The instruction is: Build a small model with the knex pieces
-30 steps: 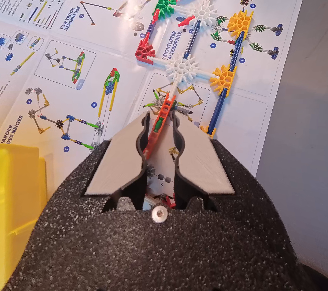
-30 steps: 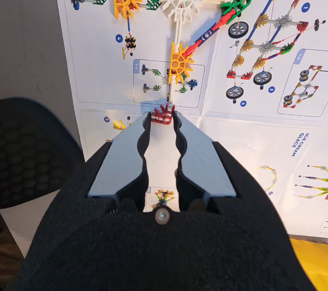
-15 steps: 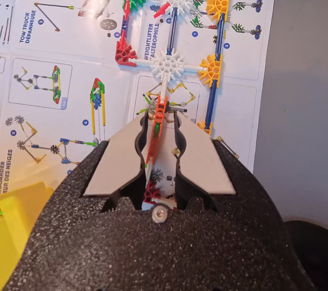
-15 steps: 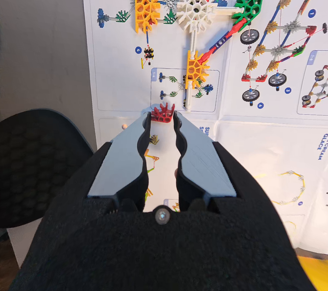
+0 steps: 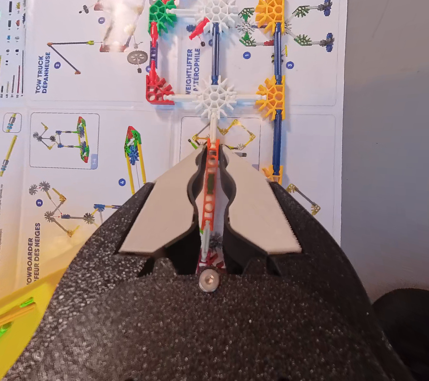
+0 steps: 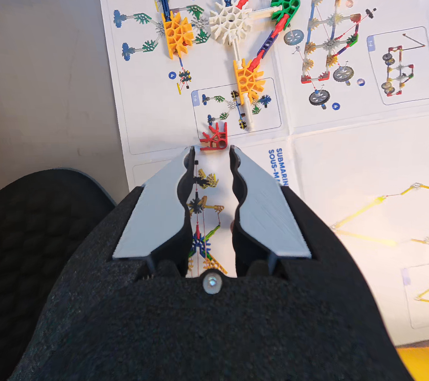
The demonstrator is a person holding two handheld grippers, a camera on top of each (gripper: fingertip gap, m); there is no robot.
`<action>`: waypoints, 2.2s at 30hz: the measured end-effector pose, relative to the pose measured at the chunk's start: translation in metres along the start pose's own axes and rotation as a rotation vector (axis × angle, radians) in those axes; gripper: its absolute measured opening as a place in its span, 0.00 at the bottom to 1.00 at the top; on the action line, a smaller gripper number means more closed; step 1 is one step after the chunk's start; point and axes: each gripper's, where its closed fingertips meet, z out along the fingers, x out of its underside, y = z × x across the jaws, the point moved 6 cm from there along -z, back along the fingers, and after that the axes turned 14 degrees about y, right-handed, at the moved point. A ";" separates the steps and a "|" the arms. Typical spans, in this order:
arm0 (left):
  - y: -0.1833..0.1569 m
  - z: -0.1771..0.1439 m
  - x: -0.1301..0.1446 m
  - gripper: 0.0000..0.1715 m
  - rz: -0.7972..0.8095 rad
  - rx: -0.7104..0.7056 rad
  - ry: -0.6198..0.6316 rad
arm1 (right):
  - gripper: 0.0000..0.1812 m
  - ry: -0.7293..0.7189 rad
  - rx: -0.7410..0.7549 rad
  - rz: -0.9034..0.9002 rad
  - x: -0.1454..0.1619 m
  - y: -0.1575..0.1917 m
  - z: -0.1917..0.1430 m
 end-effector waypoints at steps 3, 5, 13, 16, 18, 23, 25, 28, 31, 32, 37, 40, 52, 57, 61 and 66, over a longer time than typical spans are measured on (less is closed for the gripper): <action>-0.003 -0.008 -0.003 0.04 0.009 -0.012 -0.055 | 0.13 -0.023 0.005 0.009 0.000 0.002 0.003; -0.006 -0.012 -0.006 0.04 0.012 -0.012 -0.096 | 0.12 -0.029 0.001 0.010 -0.002 0.002 0.004; -0.012 -0.018 -0.002 0.04 0.013 -0.020 -0.154 | 0.13 -0.021 0.029 0.007 -0.007 -0.004 0.005; -0.012 -0.013 0.003 0.04 0.005 -0.009 -0.147 | 0.13 -0.053 0.044 0.019 -0.012 -0.014 -0.007; -0.012 -0.010 0.004 0.04 0.002 -0.006 -0.142 | 0.13 -0.047 0.045 0.008 -0.019 -0.021 -0.009; -0.012 -0.004 0.006 0.04 -0.005 -0.001 -0.132 | 0.11 0.049 -0.002 -0.068 -0.034 -0.033 0.010; -0.012 -0.003 0.008 0.04 -0.015 0.001 -0.132 | 0.06 0.091 -0.039 -0.094 -0.037 -0.034 0.016; -0.011 -0.003 0.009 0.04 -0.026 0.005 -0.135 | 0.03 0.101 -0.049 -0.108 -0.042 -0.036 0.013; -0.013 -0.009 0.008 0.04 -0.038 0.023 -0.157 | 0.03 0.065 -0.051 -0.074 -0.045 -0.032 -0.002; -0.015 -0.012 0.007 0.04 -0.039 0.040 -0.170 | 0.03 0.055 -0.059 -0.064 -0.044 -0.028 -0.007; -0.022 -0.013 0.004 0.04 -0.017 0.062 -0.153 | 0.03 0.043 -0.051 -0.029 -0.036 -0.014 0.000; -0.021 -0.010 0.006 0.04 -0.026 0.068 -0.141 | 0.03 0.039 -0.045 -0.021 -0.034 -0.011 0.007; -0.017 -0.003 0.014 0.04 -0.038 0.063 -0.114 | 0.11 0.046 -0.013 -0.025 -0.020 -0.008 0.004; -0.015 -0.005 0.014 0.04 -0.039 0.057 -0.127 | 0.09 0.051 0.020 0.012 -0.016 -0.014 0.003; -0.012 -0.004 0.013 0.04 -0.033 0.044 -0.125 | 0.09 0.064 0.062 0.045 -0.011 -0.020 0.000; -0.008 0.001 0.012 0.04 -0.014 0.048 -0.105 | 0.12 0.063 0.091 0.065 -0.010 -0.021 -0.002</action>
